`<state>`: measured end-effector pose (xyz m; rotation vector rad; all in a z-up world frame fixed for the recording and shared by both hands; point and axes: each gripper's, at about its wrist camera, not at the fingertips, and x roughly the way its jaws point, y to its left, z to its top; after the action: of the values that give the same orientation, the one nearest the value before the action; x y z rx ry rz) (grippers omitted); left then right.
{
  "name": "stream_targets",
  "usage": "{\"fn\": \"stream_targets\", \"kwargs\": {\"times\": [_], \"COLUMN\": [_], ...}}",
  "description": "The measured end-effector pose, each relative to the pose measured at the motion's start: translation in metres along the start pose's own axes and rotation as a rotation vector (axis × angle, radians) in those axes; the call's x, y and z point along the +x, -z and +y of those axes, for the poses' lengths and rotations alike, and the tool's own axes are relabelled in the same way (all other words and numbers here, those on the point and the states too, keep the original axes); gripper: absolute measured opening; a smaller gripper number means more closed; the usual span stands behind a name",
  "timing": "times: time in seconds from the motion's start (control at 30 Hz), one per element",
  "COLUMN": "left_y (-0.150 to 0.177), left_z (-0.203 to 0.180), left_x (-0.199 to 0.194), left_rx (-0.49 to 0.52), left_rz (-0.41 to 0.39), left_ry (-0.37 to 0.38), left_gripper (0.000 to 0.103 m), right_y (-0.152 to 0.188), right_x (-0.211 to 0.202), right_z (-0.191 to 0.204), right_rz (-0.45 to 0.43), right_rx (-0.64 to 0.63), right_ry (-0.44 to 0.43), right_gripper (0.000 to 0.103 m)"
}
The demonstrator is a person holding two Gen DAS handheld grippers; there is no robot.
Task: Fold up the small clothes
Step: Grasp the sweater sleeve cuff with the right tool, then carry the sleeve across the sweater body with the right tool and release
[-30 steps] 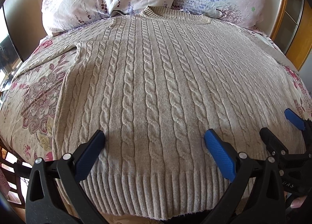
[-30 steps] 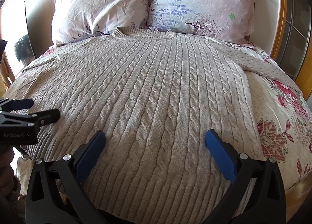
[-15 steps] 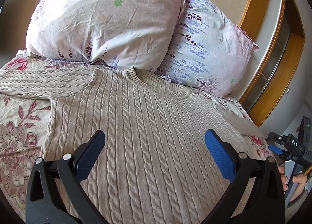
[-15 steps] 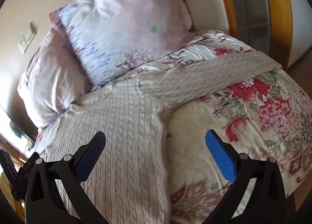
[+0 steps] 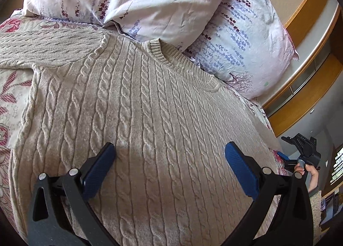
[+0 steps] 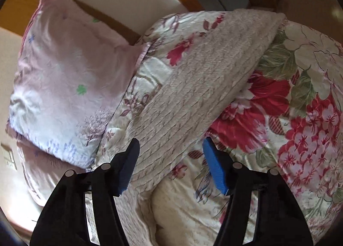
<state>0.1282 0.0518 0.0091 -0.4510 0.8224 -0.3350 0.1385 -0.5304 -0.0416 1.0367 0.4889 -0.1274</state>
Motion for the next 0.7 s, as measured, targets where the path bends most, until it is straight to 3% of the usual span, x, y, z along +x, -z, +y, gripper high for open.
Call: {"fn": "stream_targets", "kwargs": {"times": [0.13, 0.3, 0.67, 0.7], "left_y": [0.0, -0.001, -0.001, -0.001], "left_z": [0.0, 0.0, 0.0, 0.0], "left_x": [0.001, 0.002, 0.001, 0.001], "left_rx": [0.0, 0.0, -0.017, -0.018], "left_rz": [0.0, 0.0, -0.008, -0.009], "left_ry": [0.0, -0.001, 0.012, 0.013], "left_gripper": [0.101, 0.101, 0.101, 0.101], "right_y": [-0.009, -0.022, -0.029, -0.029], "right_x": [0.003, 0.005, 0.016, 0.016], "right_z": [-0.019, -0.032, -0.049, -0.05], "right_rz": [-0.044, -0.08, -0.139, -0.14], "right_rx": [0.082, 0.14, 0.127, 0.125], "right_ry": [0.018, -0.019, -0.009, -0.012], "right_gripper": [0.064, 0.062, 0.015, 0.014]}}
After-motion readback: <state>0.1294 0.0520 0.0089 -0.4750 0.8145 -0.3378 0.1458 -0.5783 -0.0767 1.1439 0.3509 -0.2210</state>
